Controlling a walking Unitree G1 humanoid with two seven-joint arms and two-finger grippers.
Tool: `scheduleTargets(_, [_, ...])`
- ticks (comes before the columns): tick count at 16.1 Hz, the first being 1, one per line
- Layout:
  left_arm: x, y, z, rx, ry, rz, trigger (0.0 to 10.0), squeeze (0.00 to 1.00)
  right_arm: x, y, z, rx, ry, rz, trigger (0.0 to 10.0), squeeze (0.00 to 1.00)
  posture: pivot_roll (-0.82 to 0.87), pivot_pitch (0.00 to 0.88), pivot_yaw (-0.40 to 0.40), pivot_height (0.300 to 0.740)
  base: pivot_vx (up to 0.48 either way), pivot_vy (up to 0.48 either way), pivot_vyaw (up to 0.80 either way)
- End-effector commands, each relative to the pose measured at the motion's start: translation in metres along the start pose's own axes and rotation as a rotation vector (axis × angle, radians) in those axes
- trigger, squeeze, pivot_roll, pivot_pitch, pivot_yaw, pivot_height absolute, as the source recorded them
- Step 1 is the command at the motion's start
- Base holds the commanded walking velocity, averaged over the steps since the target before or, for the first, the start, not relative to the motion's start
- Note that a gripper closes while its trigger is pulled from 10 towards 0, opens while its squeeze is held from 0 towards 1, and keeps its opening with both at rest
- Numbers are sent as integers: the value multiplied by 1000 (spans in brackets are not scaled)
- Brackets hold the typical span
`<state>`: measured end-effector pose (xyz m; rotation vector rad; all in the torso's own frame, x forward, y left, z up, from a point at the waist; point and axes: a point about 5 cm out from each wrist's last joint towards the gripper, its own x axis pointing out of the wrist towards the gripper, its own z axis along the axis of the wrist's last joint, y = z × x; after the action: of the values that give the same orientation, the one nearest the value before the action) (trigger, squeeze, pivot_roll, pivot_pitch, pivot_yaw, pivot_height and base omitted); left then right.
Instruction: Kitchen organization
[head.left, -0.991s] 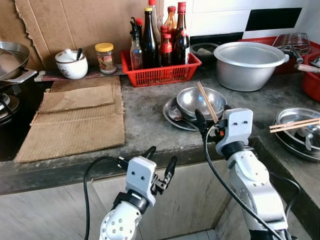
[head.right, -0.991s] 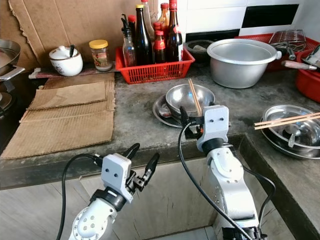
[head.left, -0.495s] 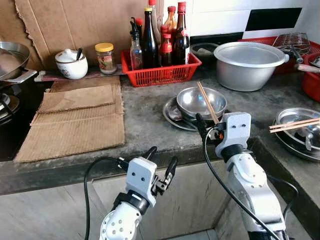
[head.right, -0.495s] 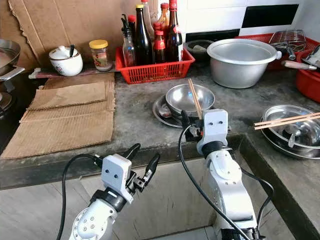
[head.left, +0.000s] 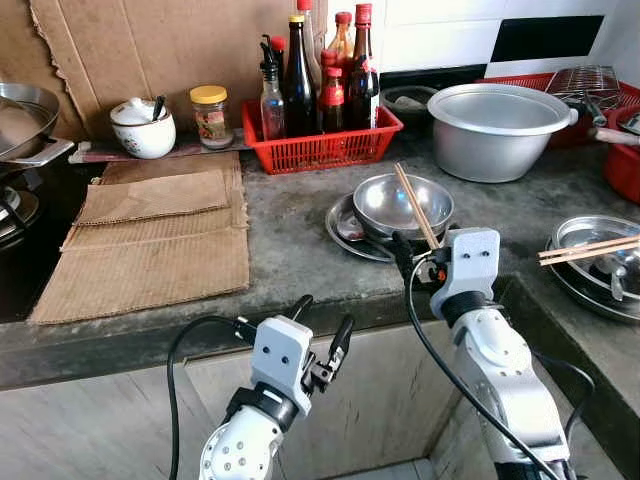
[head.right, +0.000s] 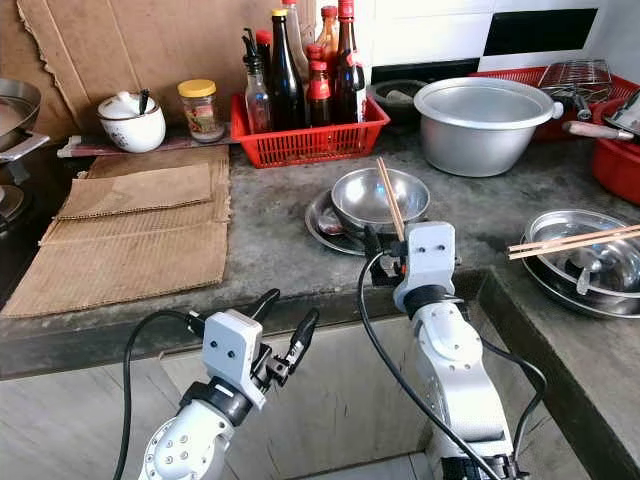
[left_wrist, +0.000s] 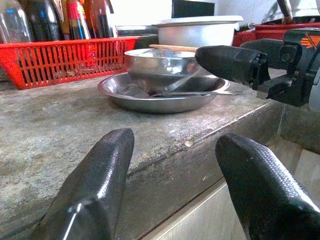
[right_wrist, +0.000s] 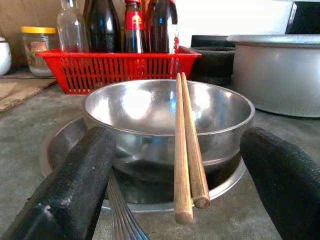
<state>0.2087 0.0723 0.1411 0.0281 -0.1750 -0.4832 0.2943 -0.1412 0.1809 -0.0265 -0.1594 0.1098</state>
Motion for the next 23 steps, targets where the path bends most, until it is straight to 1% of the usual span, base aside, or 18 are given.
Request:
scheduleTargets(1, [0,-1,4,2,-22,-1,10000,0,0,0,-2,10,18,4,10000,0,113,42,-22,740,0,0,0])
scheduleTargets(5, [0,-1,4,3,-19,-1,10000,0,0,1,-2,12,16,5,9882,0,112,44,-22,740,0,0,0])
scheduleTargets(6, [0,-1,4,5,-19,-1,10000,0,0,1,-2,13,17,6,8235,0,111,44,-21,740,0,0,0])
scheduleTargets(7, [0,-1,4,5,-19,0,10000,0,0,1,-2,12,17,9,0,0,112,43,-22,740,0,0,0])
scheduleTargets(14, [0,-1,4,6,-19,4,10000,0,1,1,-1,14,17,9,0,0,111,45,-22,740,0,0,0])
scheduleTargets(23, [0,0,2,10,-11,5,10000,0,2,1,2,29,4,7,0,0,111,27,-23,740,0,0,0])
